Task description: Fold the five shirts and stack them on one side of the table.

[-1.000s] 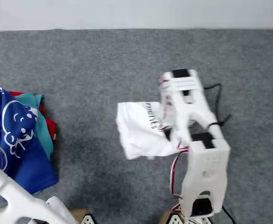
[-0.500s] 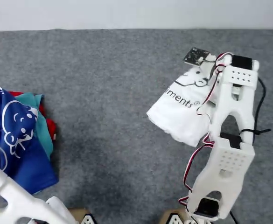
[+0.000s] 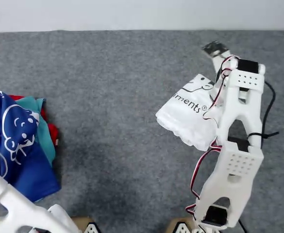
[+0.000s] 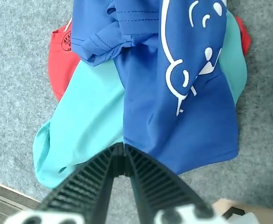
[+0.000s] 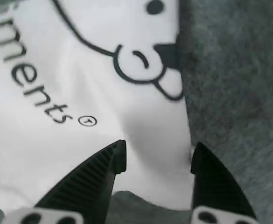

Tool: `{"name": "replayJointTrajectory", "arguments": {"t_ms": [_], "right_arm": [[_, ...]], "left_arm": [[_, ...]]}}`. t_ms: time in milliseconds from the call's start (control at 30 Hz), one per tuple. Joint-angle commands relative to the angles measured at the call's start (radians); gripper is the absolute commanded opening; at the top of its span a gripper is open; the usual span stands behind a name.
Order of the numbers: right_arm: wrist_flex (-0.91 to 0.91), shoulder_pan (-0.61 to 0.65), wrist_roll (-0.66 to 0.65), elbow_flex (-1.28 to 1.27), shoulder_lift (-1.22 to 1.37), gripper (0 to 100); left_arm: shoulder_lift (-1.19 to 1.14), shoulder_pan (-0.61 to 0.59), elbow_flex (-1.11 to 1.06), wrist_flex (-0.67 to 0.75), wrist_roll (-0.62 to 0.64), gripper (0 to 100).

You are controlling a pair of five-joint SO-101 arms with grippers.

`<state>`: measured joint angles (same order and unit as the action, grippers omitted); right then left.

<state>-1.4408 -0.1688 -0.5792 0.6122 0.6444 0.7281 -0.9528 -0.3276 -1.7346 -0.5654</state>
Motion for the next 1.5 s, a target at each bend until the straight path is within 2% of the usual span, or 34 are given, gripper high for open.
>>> {"name": "replayJointTrajectory", "arguments": {"t_ms": [0,133,333,400,600,700,833,1033,1233,1333,1467], "right_arm": [[-0.018,0.015,0.241,0.061,-0.120,22.9],[-0.151,0.051,0.356,0.061,-0.183,17.6],[-0.341,0.145,0.428,0.055,-0.214,2.7],[-0.354,0.156,0.431,0.028,-0.196,0.9],[-0.340,0.186,0.460,-0.149,-0.090,0.9],[-0.300,0.194,0.516,-0.163,-0.004,0.9],[-0.255,0.199,0.520,-0.161,0.059,0.9],[-0.346,0.225,0.522,-0.161,-0.090,0.9],[-0.326,0.216,0.517,-0.163,-0.308,0.9],[-0.255,0.177,0.516,-0.163,-0.323,0.9],[-0.071,0.053,0.516,-0.166,-0.260,0.9]], "left_arm": [[0.015,-0.005,0.004,0.005,-0.008,1],[0.015,-0.005,0.004,0.005,-0.008,1],[0.015,-0.003,0.004,0.005,-0.008,1],[0.015,-0.003,0.004,0.005,-0.008,1],[0.015,-0.003,0.005,0.005,-0.008,1],[0.015,-0.003,0.005,0.005,-0.008,1],[0.015,-0.003,0.005,0.005,-0.008,1],[0.014,0.000,0.005,0.011,-0.009,1],[0.015,0.055,0.004,0.026,-0.009,1],[0.018,0.081,0.005,0.026,-0.006,1],[0.020,0.081,0.008,0.026,-0.008,1]]}}
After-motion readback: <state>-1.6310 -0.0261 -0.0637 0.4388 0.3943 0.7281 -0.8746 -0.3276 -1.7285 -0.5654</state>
